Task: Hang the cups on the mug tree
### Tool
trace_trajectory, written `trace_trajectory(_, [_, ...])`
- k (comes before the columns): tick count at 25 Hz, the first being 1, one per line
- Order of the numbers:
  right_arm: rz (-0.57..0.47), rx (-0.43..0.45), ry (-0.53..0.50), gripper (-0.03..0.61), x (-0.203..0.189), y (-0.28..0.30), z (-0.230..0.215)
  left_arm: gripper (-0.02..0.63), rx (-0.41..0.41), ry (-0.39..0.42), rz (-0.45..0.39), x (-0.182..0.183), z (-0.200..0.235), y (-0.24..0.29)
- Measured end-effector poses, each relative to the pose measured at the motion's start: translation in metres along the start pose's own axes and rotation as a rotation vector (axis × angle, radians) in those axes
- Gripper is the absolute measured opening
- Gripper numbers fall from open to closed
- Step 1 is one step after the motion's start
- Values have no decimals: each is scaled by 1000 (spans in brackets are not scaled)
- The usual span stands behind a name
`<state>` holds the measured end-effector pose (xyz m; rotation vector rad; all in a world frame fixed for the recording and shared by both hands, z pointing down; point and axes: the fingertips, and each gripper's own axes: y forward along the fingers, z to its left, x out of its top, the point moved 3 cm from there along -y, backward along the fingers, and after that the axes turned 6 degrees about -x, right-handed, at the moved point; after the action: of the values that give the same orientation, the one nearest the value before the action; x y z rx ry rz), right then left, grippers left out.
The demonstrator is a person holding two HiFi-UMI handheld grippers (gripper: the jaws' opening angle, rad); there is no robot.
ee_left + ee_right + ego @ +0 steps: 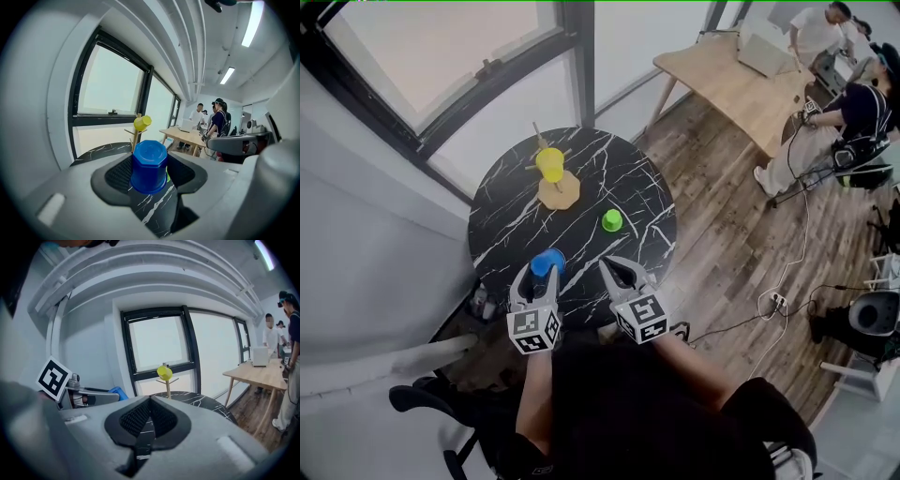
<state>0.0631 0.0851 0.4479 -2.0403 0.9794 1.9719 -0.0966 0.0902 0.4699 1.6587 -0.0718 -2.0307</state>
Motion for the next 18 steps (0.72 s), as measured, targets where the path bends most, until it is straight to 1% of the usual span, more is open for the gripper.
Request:
trace_trajectory(11, [8, -33, -23, 0, 14, 39, 15, 233, -52, -3, -20, 29, 41, 25])
trace_trajectory(18, [15, -57, -32, 0, 20, 62, 21, 233, -87, -16, -26, 39, 64, 45])
